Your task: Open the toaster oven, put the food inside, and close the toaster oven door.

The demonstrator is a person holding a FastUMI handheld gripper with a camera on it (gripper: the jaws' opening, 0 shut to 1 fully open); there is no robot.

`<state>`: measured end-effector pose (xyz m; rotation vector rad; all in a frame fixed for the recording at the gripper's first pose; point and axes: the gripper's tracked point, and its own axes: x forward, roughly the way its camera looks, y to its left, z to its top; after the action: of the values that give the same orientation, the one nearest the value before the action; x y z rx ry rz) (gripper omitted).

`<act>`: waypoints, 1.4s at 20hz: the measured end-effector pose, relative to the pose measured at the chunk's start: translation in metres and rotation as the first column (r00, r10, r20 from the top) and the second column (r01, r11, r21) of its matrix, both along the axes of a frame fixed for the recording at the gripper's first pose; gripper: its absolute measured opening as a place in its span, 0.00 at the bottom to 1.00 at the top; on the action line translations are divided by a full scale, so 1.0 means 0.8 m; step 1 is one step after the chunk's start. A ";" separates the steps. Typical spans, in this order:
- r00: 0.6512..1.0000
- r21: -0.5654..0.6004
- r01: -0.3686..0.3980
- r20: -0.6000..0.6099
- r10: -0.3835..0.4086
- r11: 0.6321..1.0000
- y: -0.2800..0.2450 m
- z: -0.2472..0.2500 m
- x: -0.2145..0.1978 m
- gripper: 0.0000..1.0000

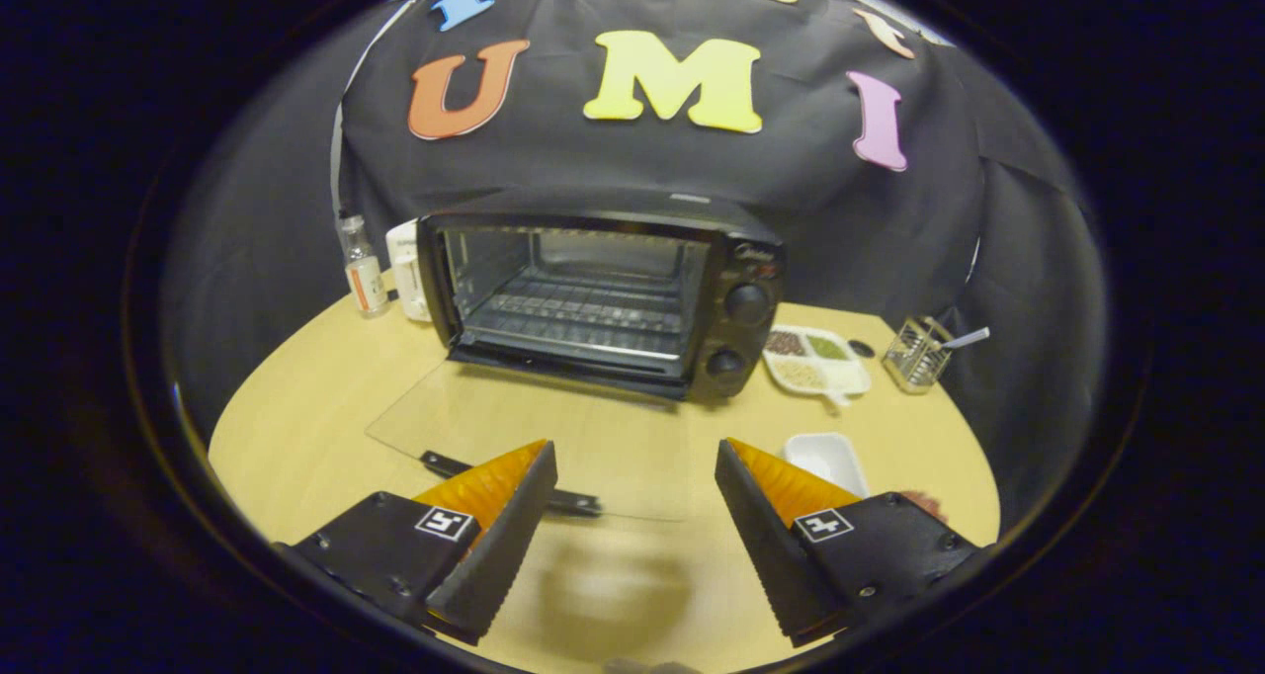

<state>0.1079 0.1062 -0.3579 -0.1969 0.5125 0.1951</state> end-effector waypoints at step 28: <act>0.888 0.571 0.164 -0.440 0.132 0.805 -0.185 -0.024 -0.036 0.16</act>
<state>0.0787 -0.0419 -0.3768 0.4942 0.9041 0.3829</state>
